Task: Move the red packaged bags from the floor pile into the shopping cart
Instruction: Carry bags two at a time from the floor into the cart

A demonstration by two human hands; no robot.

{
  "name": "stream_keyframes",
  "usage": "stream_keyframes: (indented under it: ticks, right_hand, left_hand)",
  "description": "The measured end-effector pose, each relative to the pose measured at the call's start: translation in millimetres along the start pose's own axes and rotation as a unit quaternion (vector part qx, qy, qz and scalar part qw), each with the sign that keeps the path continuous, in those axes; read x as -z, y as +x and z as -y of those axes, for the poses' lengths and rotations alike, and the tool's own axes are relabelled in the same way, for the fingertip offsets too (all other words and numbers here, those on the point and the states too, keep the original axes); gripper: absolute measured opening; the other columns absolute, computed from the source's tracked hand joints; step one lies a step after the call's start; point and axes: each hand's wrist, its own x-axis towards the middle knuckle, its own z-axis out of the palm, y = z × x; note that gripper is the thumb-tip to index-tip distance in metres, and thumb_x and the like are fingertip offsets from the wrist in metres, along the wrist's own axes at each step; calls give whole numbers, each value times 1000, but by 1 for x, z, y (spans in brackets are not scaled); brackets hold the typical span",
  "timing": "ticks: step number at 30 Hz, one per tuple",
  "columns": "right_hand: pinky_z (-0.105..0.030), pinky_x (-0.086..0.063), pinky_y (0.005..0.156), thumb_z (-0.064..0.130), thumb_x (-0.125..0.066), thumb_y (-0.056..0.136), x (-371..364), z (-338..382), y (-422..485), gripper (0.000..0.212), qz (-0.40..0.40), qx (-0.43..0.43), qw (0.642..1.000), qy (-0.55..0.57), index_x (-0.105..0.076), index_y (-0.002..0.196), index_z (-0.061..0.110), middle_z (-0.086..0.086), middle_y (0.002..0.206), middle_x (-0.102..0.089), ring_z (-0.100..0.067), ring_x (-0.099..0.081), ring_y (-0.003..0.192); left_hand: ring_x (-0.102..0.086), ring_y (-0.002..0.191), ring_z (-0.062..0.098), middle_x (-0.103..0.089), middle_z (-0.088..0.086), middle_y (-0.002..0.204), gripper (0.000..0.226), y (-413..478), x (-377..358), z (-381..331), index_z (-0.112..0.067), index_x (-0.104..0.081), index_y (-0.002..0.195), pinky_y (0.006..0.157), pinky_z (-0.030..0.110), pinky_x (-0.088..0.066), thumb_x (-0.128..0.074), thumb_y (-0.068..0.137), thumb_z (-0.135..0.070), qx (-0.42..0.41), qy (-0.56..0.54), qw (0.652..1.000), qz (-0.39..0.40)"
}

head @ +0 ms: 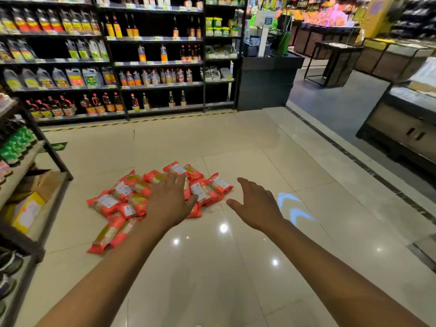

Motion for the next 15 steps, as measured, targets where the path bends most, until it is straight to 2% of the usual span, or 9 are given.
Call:
stream_keyframes:
  ticks: [2, 6, 15]
  right_hand:
    - [-42, -36, 110, 54, -49, 99, 4, -9, 33, 68, 6, -9, 1000, -10, -29, 155, 20, -7, 152, -46, -29, -46, 136]
    - [-41, -35, 111, 57, -48, 99, 8, -29, 89, 71, 12, -20, 1000, -19, -29, 156, 19, -7, 154, -45, -29, -46, 137]
    - [-42, -33, 112, 55, -49, 99, 18, -110, 218, 72, 35, -44, 998, -6, -26, 157, 19, -7, 156, -41, -29, -43, 139]
  left_hand:
    - [-53, 129, 36, -57, 15, 141, 79, 41, -13, -1, -12, -49, 144, 103, 48, -44, -40, 85, -63, 1, -23, 1000, 12]
    - [-46, 138, 35, -50, 16, 150, 70, 110, -31, -14, -10, -45, 148, 110, 49, -36, -59, 94, -53, -7, -30, 999, 36]
    - [-50, 130, 34, -53, 11, 146, 69, 249, -70, -63, -12, -43, 148, 106, 46, -39, -54, 95, -55, -43, -7, 997, 58]
